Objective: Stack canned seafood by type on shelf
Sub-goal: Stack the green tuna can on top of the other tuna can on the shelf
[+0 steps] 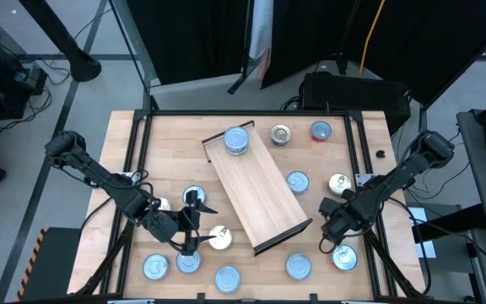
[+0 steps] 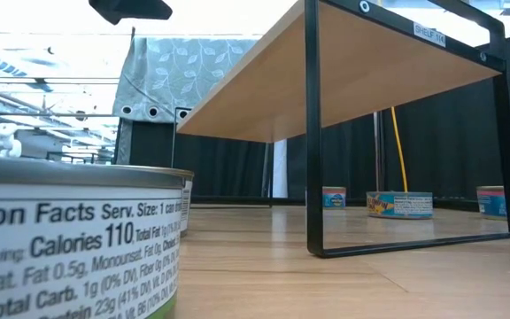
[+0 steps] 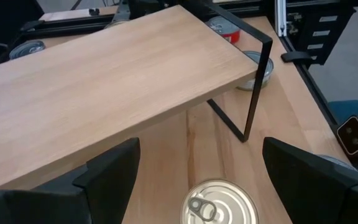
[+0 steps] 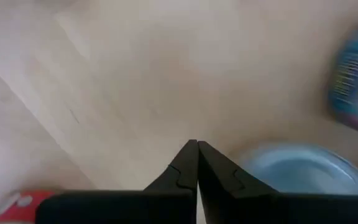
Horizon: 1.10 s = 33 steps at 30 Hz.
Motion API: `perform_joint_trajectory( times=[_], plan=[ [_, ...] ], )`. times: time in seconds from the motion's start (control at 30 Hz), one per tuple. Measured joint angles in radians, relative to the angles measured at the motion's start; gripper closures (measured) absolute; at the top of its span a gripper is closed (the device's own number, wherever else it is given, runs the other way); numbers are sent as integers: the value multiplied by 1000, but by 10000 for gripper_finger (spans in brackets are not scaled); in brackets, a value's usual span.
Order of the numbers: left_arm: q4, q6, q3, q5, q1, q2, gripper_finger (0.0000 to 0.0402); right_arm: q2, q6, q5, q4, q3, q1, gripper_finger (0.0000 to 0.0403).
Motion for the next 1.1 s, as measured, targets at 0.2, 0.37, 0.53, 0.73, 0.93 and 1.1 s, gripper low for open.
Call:
perform_joint_trajectory(
  times=[0.2,0.37,0.53,0.73,0.93,1.1],
  plan=[
    [3,0,0,0,0,0,63,-21,26,23,-168,45,0,403],
    [3,-1,0,0,0,0,63,-21,21,21,-113,-3,0,403],
    [2,-1,0,0,0,0,63,-21,25,15,-31,-56,0,403],
    [2,-1,0,0,0,0,63,-16,26,-2,143,-136,0,403],
    [1,0,0,-4,0,0,63,-1,44,1,189,-150,0,403],
    [2,0,0,-4,0,0,63,3,29,8,143,-74,-1,403]
  ],
)
